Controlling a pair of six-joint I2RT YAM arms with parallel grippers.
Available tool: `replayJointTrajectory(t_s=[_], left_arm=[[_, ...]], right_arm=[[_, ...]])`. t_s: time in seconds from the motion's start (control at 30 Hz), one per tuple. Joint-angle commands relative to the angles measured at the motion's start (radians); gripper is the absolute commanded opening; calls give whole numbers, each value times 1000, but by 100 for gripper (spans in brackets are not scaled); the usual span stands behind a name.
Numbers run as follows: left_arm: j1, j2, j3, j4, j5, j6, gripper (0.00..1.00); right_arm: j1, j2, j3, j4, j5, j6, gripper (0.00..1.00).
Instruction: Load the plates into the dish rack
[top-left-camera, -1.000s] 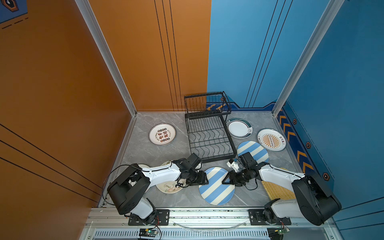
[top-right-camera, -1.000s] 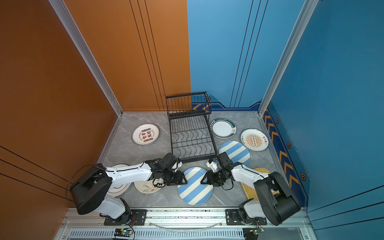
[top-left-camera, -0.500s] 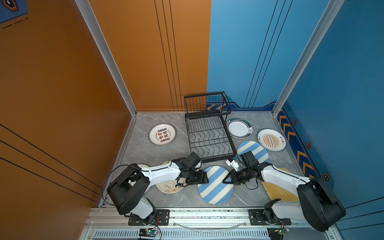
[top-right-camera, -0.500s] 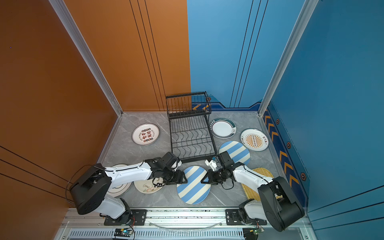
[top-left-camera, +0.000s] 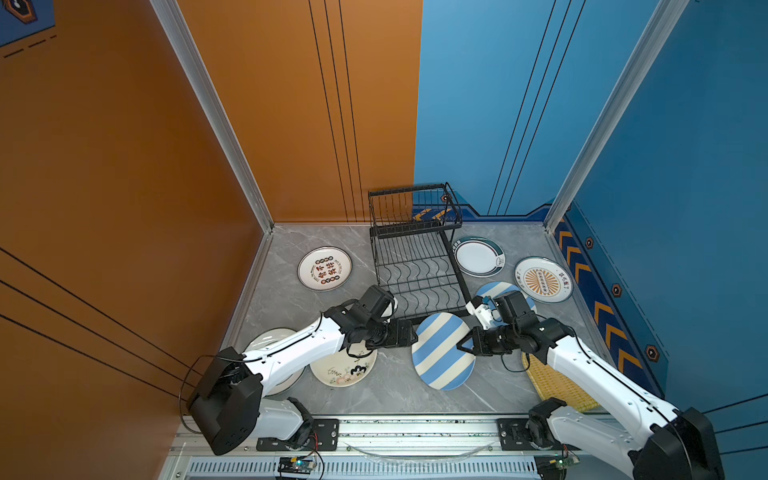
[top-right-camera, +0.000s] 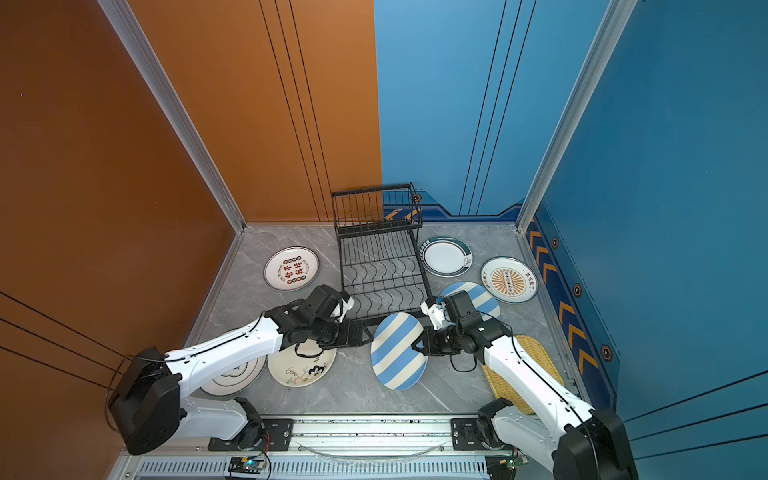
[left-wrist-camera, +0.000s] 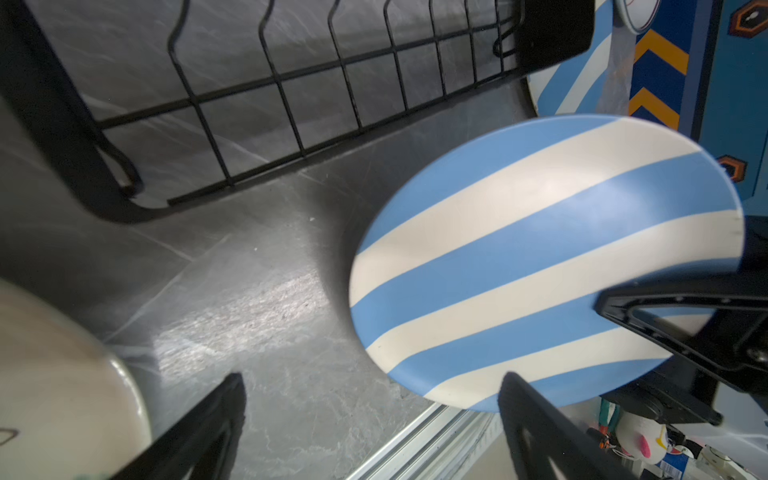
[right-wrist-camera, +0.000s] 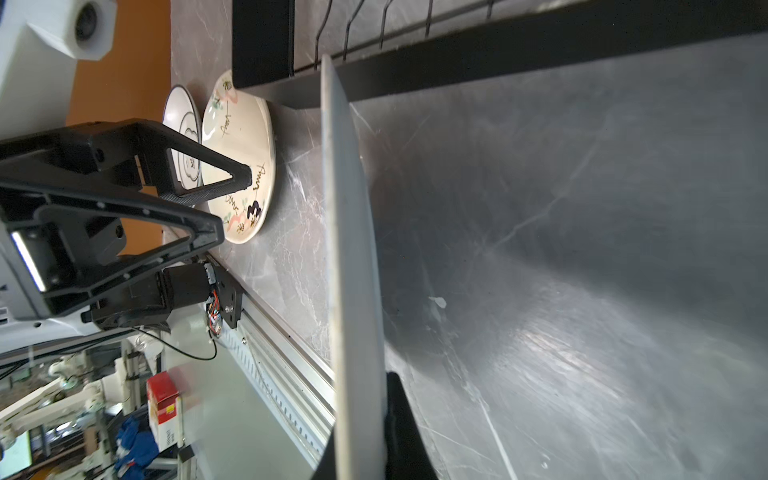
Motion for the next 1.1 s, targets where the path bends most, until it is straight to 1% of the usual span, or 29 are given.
replayJointTrajectory(t_s=[0.0,0.2,0.3,0.47,0.67,0.8,1.07], left_arm=[[57,-27,31,-67,-4,49,98],[182,-57,67,-96,21,90,99],[213,-61,73,-98,26,101,100],[235,-53,85,-98,51,119,100],[272,-48,95,-96,84,135,99],[288,-41,95,-83,100,159,98],[294,-66,84,-78,103,155,98]], right_arm=[[-4,-53,124,-124,146,22,0],[1,-55,360,-172,344,48,0],[1,-9,479,-172,434,25,0],[0,117,702,-160,559,-41,0],[6,271,929,-108,660,-146,0],[4,355,1010,-19,741,-220,0],[-29,547,1227,68,768,-322,0]])
